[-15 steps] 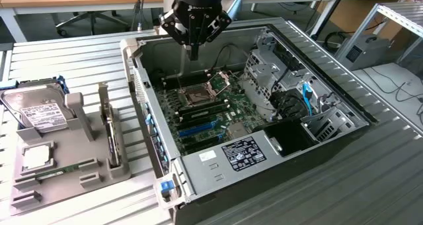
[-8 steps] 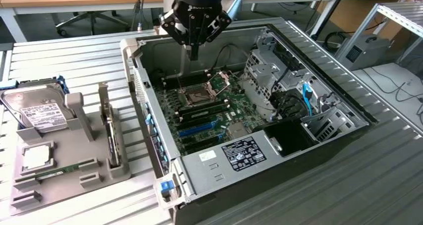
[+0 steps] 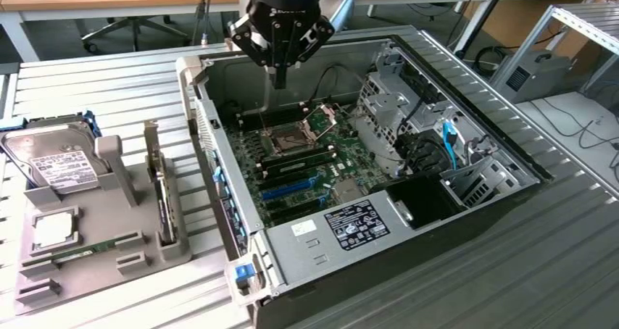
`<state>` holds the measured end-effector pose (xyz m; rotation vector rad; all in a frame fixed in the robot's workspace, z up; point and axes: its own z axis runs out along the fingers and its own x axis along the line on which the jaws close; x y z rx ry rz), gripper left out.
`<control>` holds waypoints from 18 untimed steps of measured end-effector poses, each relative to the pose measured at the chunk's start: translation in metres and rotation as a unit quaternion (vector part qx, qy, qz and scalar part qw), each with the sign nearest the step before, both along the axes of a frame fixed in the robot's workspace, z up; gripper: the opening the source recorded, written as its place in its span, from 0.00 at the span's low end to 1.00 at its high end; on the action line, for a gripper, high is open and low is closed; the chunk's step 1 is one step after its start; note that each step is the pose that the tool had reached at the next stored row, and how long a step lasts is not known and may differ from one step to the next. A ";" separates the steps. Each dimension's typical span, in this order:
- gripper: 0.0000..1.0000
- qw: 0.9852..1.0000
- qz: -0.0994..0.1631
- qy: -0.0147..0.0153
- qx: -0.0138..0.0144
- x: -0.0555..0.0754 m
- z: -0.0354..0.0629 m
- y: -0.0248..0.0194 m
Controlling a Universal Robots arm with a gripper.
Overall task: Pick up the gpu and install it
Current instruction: 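Reach for the gpu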
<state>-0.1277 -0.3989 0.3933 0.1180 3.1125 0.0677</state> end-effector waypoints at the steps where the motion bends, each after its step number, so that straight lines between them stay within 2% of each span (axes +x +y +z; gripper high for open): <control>1: 0.11 1.000 0.000 0.000 0.000 0.000 0.0000 0.0000; 4: 0.11 1.000 0.000 0.000 0.000 -0.001 0.0000 0.0000; 18: 0.11 1.000 0.000 0.000 0.000 -0.023 0.0000 0.0000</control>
